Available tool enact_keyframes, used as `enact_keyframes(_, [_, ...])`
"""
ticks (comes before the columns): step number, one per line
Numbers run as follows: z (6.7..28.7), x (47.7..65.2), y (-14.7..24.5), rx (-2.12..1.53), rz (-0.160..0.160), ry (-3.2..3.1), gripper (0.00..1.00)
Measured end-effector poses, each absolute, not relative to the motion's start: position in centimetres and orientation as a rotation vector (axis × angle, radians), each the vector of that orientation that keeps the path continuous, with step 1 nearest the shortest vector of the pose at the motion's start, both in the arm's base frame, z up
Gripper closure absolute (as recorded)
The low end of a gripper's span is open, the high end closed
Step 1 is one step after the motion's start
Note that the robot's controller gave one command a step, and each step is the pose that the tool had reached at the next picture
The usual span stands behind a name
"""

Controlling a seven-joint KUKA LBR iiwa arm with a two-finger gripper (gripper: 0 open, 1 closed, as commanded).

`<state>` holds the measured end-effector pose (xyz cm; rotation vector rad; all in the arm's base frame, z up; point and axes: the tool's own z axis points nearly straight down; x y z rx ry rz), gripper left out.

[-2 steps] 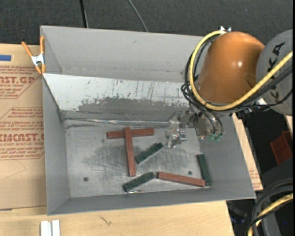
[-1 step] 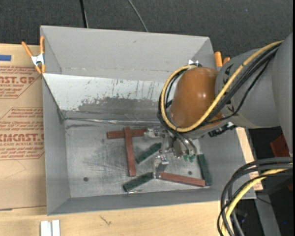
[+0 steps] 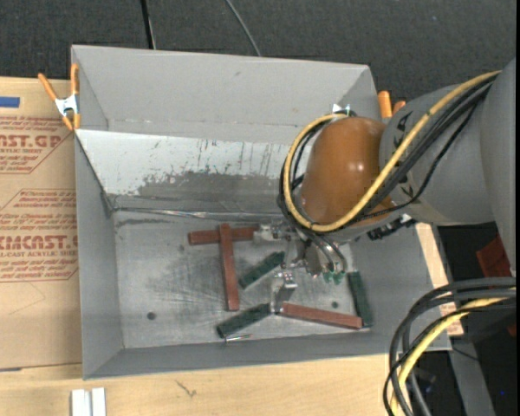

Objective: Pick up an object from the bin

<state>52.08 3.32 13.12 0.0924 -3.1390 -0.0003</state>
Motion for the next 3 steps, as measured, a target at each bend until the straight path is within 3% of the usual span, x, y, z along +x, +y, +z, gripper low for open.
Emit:
enact_keyframes(1, [7.87,53.08,4.87,0.228,-0.004,-3.145,1.0])
enact_keyframes(2, [7.22,52.85,4.8,0.228,-0.003,-3.142,0.0])
enact_keyframes(3, [7.2,52.83,4.8,0.228,-0.002,-3.141,0.0])
